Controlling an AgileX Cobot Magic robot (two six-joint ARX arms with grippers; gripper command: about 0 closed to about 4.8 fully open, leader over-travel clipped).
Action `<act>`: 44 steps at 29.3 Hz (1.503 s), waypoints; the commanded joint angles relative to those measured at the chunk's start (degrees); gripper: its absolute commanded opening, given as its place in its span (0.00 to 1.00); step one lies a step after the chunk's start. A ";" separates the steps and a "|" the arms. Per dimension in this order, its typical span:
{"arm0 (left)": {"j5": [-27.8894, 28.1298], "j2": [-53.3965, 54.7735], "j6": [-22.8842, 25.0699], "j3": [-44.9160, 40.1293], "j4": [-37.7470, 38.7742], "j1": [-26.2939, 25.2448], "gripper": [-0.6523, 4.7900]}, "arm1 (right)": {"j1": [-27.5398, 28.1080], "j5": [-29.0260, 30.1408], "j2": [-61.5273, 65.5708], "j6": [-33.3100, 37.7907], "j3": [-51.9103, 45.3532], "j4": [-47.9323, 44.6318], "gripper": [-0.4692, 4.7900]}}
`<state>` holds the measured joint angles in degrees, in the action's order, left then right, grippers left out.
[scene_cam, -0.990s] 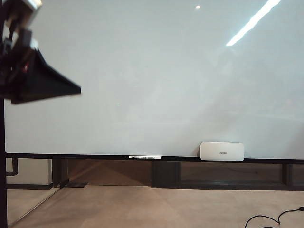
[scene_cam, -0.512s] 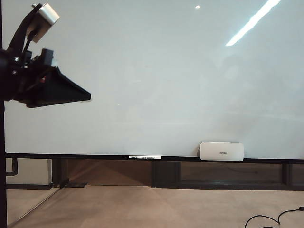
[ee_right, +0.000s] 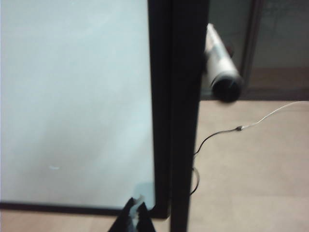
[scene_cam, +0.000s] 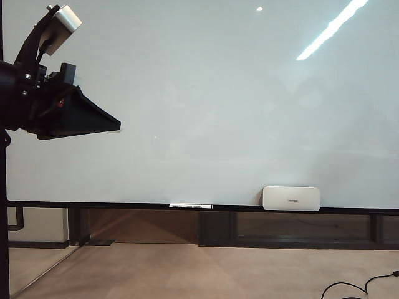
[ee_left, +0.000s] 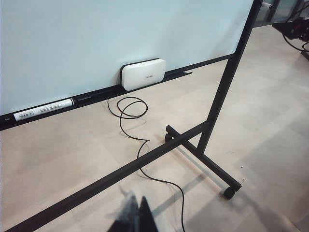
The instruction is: Reach to the right to find the marker pen, pick it up, and write the number 16 on the whiteboard.
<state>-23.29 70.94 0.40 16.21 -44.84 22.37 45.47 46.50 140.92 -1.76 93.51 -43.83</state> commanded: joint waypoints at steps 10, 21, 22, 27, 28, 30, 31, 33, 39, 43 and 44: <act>1.64 -0.02 0.70 0.20 0.04 0.07 0.11 | 0.83 -4.94 3.26 -4.02 4.02 -1.86 0.09; 1.66 0.07 1.33 0.22 0.17 0.04 0.11 | 1.25 -4.33 5.79 -1.88 6.51 -3.06 0.34; 1.66 0.07 1.33 0.22 0.20 0.04 0.11 | 1.29 -4.33 5.79 -1.90 6.51 -3.37 0.34; 1.66 0.07 1.33 0.22 0.20 0.04 0.11 | 1.36 -4.92 5.79 -1.90 6.56 -4.92 0.64; 1.68 0.07 1.33 0.22 0.20 0.04 0.11 | 1.36 -5.92 5.79 -1.88 6.58 -4.92 0.76; 1.73 0.07 1.33 0.20 0.20 0.04 0.11 | 1.36 -7.06 5.79 -1.88 6.60 -4.94 0.89; 2.16 0.07 1.33 0.22 0.20 0.04 0.11 | 1.36 -7.39 5.79 -1.88 6.60 -4.94 0.92; 2.75 0.07 1.36 0.22 0.22 0.04 0.11 | 1.36 -7.43 5.79 -1.88 6.60 -4.96 0.91; 3.04 0.07 1.31 0.22 0.22 0.04 0.11 | 1.33 -7.34 6.08 -1.22 7.74 -4.85 0.65; 3.17 0.07 1.31 0.22 0.20 0.04 0.11 | 1.25 -6.25 6.10 -1.11 9.16 -4.59 0.65; 3.17 0.07 1.29 0.22 0.22 0.04 0.11 | 1.22 -6.25 6.12 -1.05 9.60 -4.52 0.66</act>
<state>-20.27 71.05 1.52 16.21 -44.10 22.37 46.70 39.79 147.33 -3.07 102.21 -47.81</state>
